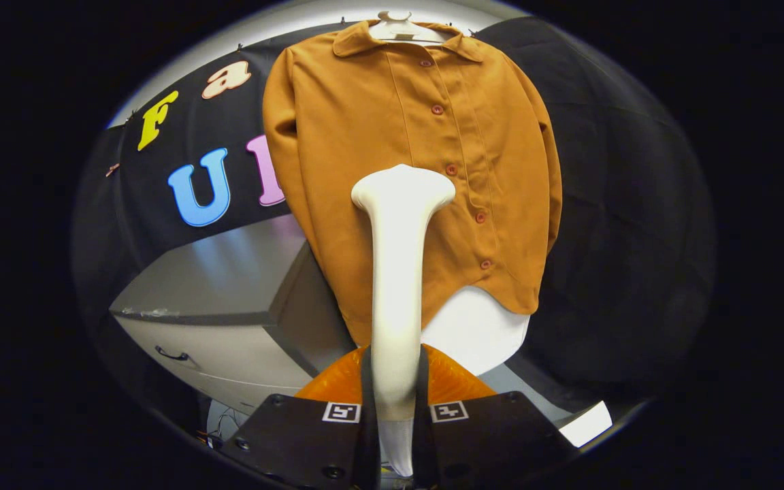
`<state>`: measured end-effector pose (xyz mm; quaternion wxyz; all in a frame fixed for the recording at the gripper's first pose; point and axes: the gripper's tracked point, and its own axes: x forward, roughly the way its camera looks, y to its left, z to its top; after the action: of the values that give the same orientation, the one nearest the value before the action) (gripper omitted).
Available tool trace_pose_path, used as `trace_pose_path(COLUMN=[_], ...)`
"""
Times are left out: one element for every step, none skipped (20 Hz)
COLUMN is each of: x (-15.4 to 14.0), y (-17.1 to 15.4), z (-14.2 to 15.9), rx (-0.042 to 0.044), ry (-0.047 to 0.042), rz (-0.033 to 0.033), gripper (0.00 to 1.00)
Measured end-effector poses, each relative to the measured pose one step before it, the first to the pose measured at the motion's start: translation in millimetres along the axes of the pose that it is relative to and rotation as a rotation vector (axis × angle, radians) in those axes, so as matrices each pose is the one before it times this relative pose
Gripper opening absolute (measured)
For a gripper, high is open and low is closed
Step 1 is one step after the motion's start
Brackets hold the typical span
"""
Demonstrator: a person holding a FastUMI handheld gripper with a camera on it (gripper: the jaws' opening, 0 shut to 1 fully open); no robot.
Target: Iron the clothes twice with a garment steamer, once on the left side and once on the right side.
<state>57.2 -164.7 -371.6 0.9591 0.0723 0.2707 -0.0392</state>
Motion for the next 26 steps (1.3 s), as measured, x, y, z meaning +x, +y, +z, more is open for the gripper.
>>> trace_pose_path(x=[-1.82, -1.03, -1.14, -2.3, -4.53, -5.48, -6.27, -7.38, -9.19, -8.18, -8.53, -8.03, -7.83, -6.3, -7.55, -6.37, -5.12, -4.23, -2.19, -2.0, -2.34, 0.08, 1.47, 1.23, 1.48, 2.49], y=[-1.22, -2.09, -2.59, -3.1, -0.83, -0.34, -0.37, -0.31, -0.56, -1.15, 0.0, 0.04, -0.33, -1.01, -0.51, -0.43, -1.27, -0.24, -0.47, -0.88, -1.65, -0.49, -0.36, -1.14, -1.81, -1.22], z=[-10.76, -9.49, -9.14, -8.31, -4.74, -4.78, -1.44, -0.07, 2.42, 5.24, 9.06, 12.4, 14.47, 16.79, 16.85, 22.49, 18.18, 22.29, 20.99, 22.28, 17.81, 20.26, 16.81, 15.99, 12.99, 13.61], rx=[0.0032, 0.00386, 0.00225, 0.00451, 0.00915, 0.01234, 0.00689, -0.0011, -0.00326, 0.00039, 0.00437, 0.00349, -0.00069, -0.00333, -0.00261, -0.00169, -0.00106, -0.00198, -0.00075, -0.00388, -0.00477, -0.00318, -0.00302, -0.00064, -0.00368, -0.00075], ry=[0.02048, 0.01807, 0.01955, 0.01494, 0.00697, 0.00283, -0.0037, -0.00576, -0.01308, -0.01669, -0.02235, -0.026, -0.03025, -0.03307, -0.03699, -0.04239, -0.03697, -0.04168, -0.04142, -0.0398, -0.03769, -0.03564, -0.0309, -0.02799, -0.02549, -0.02111], rz=[-0.00329, -0.0043, -0.00488, -0.00334, 0.00294, 0.00678, 0.00728, 0.003, 0.00275, 0.00403, 0.00618, 0.00322, 0.00014, -0.00091, -0.00091, -0.00018, -0.00016, 0.00034, 0.00056, 0.00012, 0.00099, 0.00118, 0.00309, 0.0023, 0.00125, 0.00197], gripper=[0.22, 0.22, 0.22, 0.22, 0.22, 0.22, 0.22, 0.22, 0.22, 0.22, 0.22, 0.22, 0.22, 0.22, 0.22, 0.22, 0.22, 0.22, 0.22, 0.22, 0.22, 0.22, 0.22, 0.22, 0.22, 0.22])
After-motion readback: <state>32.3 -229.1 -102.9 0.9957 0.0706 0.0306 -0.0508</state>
